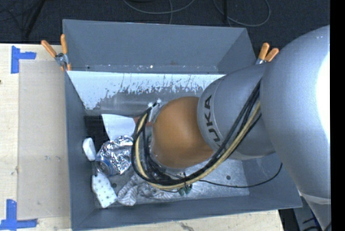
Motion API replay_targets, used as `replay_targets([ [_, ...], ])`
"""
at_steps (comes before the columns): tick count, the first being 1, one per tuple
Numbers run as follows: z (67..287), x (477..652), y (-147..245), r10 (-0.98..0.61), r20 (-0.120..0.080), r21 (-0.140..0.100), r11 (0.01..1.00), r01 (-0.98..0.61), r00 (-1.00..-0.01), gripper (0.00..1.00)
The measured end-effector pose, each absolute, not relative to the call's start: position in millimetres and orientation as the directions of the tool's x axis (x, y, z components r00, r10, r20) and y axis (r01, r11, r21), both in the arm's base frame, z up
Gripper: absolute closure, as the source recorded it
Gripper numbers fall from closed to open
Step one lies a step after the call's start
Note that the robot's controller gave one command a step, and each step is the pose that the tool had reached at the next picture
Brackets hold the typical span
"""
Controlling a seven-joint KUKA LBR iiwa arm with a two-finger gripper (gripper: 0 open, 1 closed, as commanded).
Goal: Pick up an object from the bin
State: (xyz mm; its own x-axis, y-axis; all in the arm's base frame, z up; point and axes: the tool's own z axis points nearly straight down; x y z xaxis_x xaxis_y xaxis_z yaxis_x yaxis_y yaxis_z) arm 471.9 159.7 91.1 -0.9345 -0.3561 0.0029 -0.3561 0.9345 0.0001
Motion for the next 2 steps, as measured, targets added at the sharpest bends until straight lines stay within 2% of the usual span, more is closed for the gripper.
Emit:
replay_targets([
  [2,106.7,470.9,159.8,-0.356,0.007,0.000,0.935,-0.356,-0.934,1.00],
])
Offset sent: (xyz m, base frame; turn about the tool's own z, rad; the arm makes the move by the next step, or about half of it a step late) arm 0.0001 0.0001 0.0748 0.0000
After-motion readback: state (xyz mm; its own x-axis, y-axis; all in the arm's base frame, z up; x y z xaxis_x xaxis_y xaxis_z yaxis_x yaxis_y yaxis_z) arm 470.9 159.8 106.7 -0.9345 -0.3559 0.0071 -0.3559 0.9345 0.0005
